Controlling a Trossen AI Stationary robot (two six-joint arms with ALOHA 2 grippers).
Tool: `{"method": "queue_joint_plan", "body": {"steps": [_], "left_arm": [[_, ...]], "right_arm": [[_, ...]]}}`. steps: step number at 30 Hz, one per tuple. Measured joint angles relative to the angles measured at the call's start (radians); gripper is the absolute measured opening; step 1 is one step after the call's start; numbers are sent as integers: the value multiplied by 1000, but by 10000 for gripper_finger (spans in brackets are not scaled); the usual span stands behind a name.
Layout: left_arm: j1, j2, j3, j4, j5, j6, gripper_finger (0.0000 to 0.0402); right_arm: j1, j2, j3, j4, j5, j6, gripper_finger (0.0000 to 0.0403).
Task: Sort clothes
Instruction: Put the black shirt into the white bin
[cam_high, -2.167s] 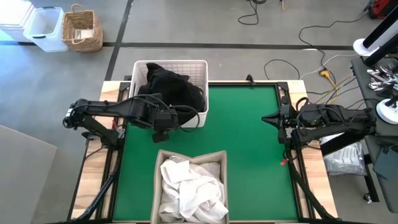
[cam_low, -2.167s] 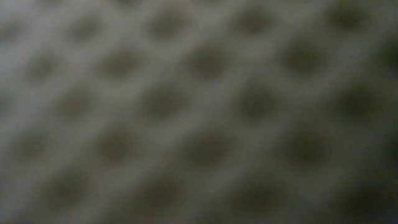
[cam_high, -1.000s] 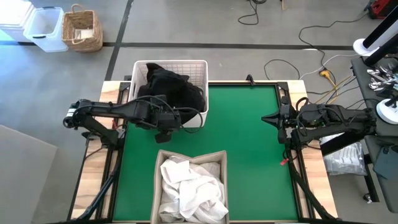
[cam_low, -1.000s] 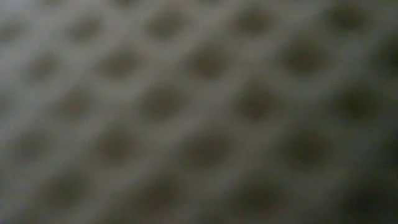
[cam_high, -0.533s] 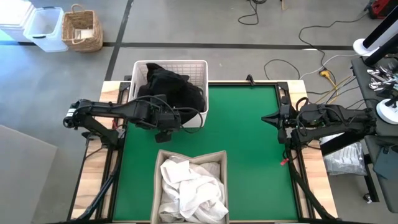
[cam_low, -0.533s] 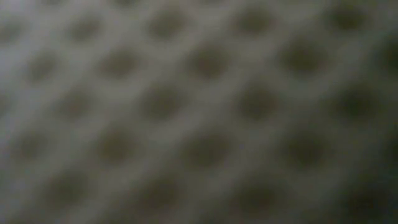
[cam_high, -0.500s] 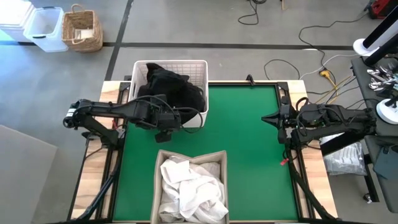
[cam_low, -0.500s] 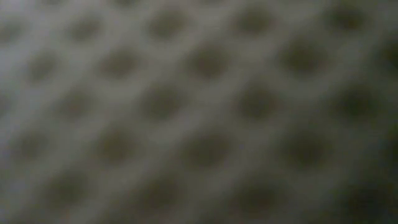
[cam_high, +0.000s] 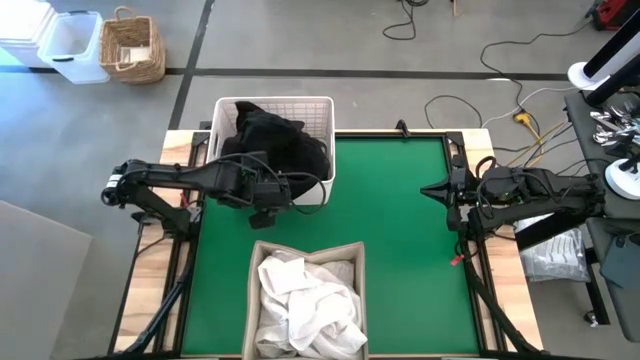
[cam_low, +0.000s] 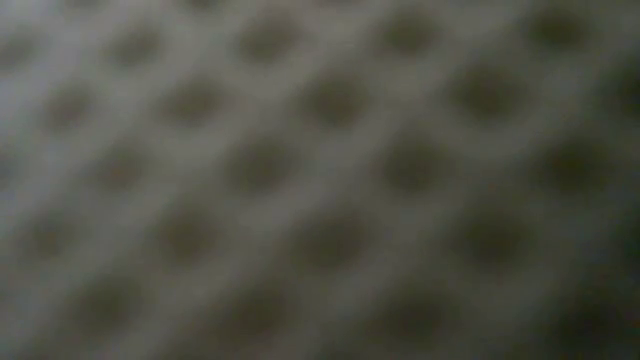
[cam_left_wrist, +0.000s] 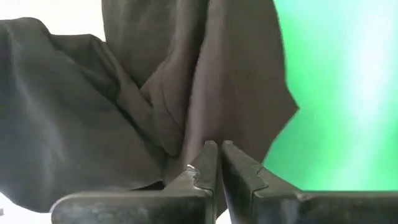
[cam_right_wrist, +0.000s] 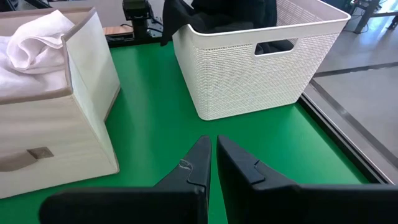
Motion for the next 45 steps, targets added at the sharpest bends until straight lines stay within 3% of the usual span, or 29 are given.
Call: {"method": "queue_joint_plan", "body": {"steps": [11, 19, 34, 45], "left_arm": [[0, -19, 0, 4, -73, -1, 0], [0, -73, 1, -11, -2, -33, 3], [8, -47, -4, -12, -12, 0, 110], [23, -43, -22, -16, -15, -2, 94]], "right_arm": [[0, 0, 0, 0, 0, 0, 18], [0, 0, 0, 0, 0, 0, 18], [0, 0, 0, 0, 0, -8, 18], [0, 0, 0, 0, 0, -8, 18]]}}
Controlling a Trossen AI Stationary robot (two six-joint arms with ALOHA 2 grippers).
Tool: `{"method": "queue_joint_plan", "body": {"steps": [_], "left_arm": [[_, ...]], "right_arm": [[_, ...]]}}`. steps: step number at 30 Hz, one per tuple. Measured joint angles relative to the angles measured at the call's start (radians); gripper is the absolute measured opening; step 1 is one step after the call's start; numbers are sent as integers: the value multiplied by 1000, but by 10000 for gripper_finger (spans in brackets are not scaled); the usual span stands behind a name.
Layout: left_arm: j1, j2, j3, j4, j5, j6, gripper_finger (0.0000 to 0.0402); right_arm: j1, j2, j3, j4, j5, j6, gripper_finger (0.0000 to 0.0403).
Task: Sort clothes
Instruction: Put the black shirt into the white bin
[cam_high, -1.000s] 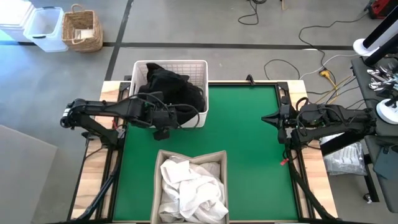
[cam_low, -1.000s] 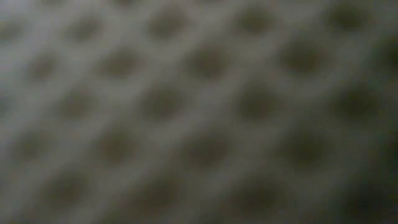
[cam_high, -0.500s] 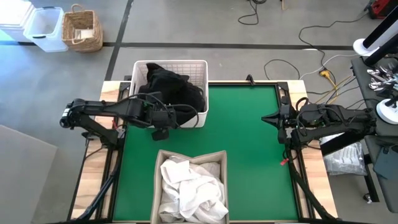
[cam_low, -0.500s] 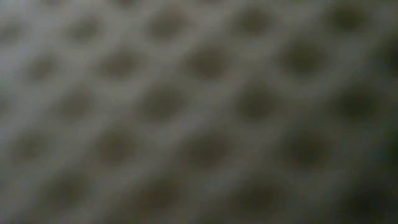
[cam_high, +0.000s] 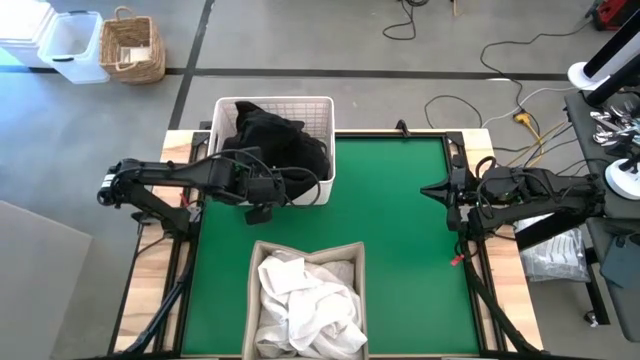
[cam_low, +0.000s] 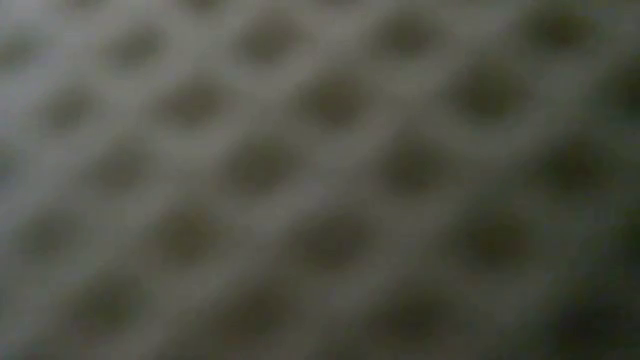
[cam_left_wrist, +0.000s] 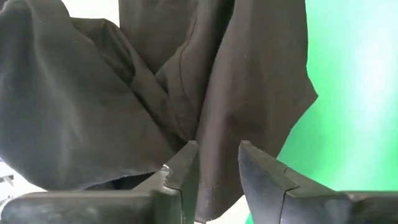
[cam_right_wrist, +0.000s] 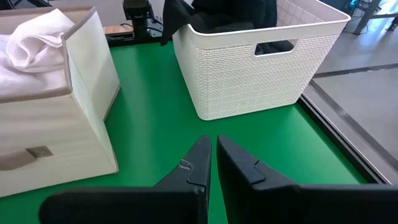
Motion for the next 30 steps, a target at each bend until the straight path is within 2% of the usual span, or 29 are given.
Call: {"method": "queue_joint_plan", "body": {"steps": [30], "left_arm": [[8, 0, -24, 1, 7, 6, 77]], "right_arm": [[0, 0, 0, 0, 0, 0, 18]]}}
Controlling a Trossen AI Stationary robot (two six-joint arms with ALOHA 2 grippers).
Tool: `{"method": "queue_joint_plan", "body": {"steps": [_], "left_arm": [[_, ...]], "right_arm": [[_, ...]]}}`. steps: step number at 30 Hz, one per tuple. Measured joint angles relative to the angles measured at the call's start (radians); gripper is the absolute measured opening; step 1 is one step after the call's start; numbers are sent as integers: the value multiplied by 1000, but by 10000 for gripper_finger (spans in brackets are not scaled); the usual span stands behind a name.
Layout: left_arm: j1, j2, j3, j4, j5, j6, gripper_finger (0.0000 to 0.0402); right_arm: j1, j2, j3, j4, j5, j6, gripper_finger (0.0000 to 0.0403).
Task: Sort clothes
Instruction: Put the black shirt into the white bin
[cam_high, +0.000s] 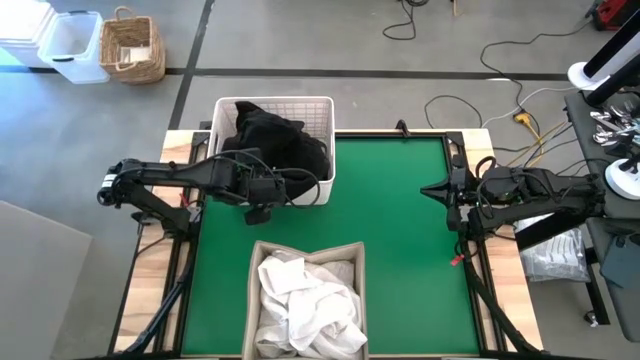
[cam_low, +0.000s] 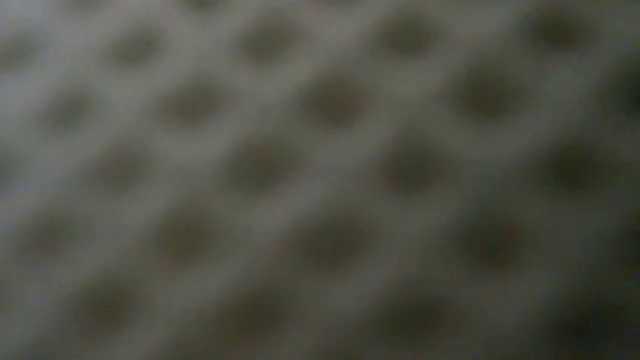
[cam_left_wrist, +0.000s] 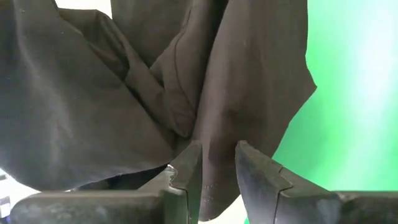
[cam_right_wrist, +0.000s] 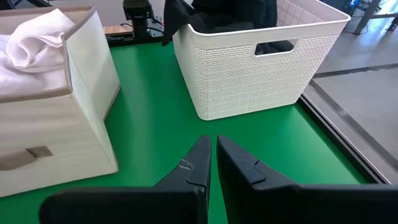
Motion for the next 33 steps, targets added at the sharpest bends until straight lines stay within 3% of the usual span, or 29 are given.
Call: {"method": "queue_joint_plan", "body": {"steps": [22, 29, 33], "left_arm": [[0, -14, 0, 0, -6, 0, 74], [0, -14, 0, 0, -6, 11, 9], [0, -14, 0, 0, -6, 20, 8]], "right_arm": [[0, 0, 0, 0, 0, 0, 18], [0, 0, 0, 0, 0, 0, 18], [0, 0, 0, 0, 0, 0, 18]]}}
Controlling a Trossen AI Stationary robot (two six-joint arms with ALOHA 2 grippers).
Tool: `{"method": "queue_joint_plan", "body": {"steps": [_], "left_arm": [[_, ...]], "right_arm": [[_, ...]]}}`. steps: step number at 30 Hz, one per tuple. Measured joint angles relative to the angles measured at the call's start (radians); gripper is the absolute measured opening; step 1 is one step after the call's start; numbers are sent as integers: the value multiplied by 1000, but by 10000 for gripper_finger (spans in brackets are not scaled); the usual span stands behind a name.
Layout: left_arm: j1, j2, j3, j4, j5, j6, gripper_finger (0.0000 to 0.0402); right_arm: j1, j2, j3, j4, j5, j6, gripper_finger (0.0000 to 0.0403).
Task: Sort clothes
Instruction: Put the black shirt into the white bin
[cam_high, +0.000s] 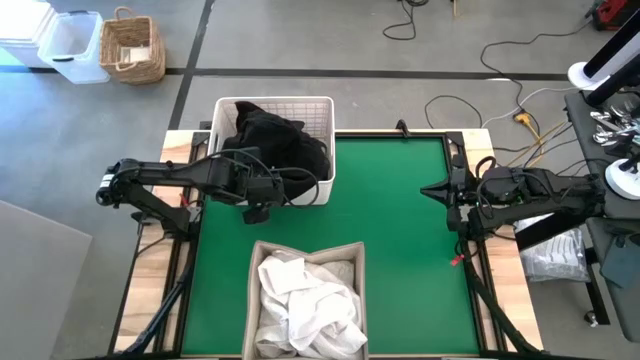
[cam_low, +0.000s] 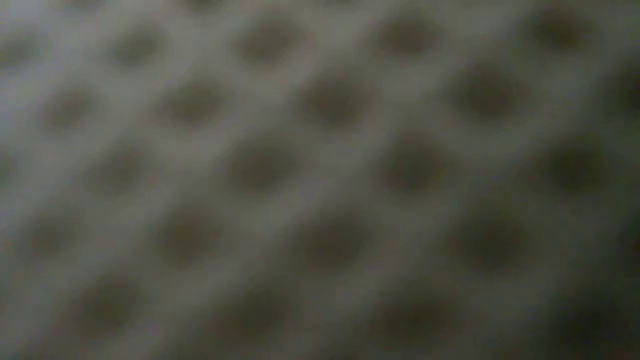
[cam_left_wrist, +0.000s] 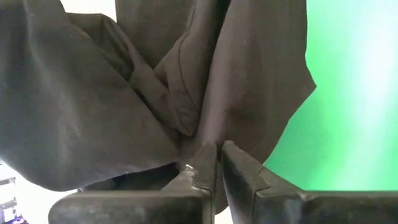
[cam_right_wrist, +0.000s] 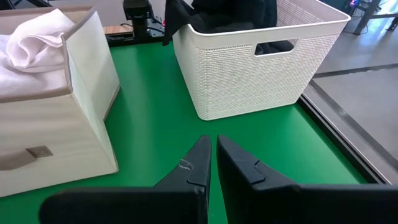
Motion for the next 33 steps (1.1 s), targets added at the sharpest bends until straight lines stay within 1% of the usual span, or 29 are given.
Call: {"method": "queue_joint_plan", "body": {"steps": [11, 14, 20, 25, 28, 30, 33], "left_arm": [[0, -10, 15, 3, 0, 5, 0], [0, -10, 74, 7, -1, 6, 0], [0, -12, 232, 0, -3, 24, 0], [0, -12, 293, -37, 2, 49, 0], [0, -12, 289, -156, 78, 44, 0], [-1, -12, 269, -226, 134, 2, 0], [-3, -21, 209, -203, 240, -22, 0]], "right_arm": [[0, 0, 0, 0, 0, 0, 18], [0, 0, 0, 0, 0, 0, 18], [0, 0, 0, 0, 0, -8, 18], [0, 0, 0, -2, 0, -11, 18], [0, 0, 0, -3, 0, -11, 18], [0, 0, 0, -3, 0, -11, 18], [0, 0, 0, -3, 0, -11, 18]]}}
